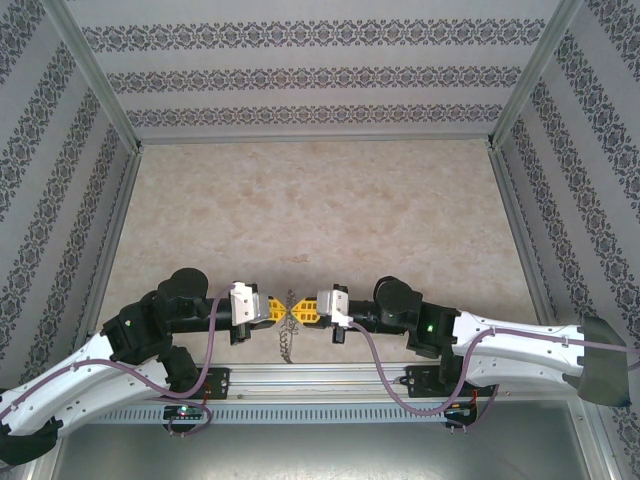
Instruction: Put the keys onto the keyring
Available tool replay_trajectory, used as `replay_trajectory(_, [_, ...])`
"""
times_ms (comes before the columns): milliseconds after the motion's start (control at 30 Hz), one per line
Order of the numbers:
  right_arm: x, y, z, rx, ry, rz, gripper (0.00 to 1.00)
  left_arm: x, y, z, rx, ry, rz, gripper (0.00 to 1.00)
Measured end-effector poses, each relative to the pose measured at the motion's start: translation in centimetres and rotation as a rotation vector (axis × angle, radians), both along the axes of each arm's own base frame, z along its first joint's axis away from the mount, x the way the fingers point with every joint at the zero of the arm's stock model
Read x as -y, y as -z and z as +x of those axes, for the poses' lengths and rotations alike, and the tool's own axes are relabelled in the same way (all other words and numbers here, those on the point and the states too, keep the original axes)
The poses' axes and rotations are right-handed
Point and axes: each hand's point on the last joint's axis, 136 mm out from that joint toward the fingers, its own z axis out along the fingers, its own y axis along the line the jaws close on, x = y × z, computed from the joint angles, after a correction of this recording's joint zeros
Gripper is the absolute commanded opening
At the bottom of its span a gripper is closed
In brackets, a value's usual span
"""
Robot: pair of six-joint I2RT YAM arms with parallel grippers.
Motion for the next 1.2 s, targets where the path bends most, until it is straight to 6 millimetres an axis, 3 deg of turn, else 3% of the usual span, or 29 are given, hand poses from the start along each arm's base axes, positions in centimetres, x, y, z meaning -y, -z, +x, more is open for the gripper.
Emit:
replay_trajectory(300, [-0.2,-0.5,-0.1,0.037,-0.025,-0.027,0.00,-0.1,-0.2,0.0,0.001,-0.001,-0.001,0.00])
replay_trajectory(1200, [-0.2,0.4,-1.3,0.097,-0.111,-0.107,0.00,0.1,0.6,-0.5,-0.040,0.023,0.031,0.00])
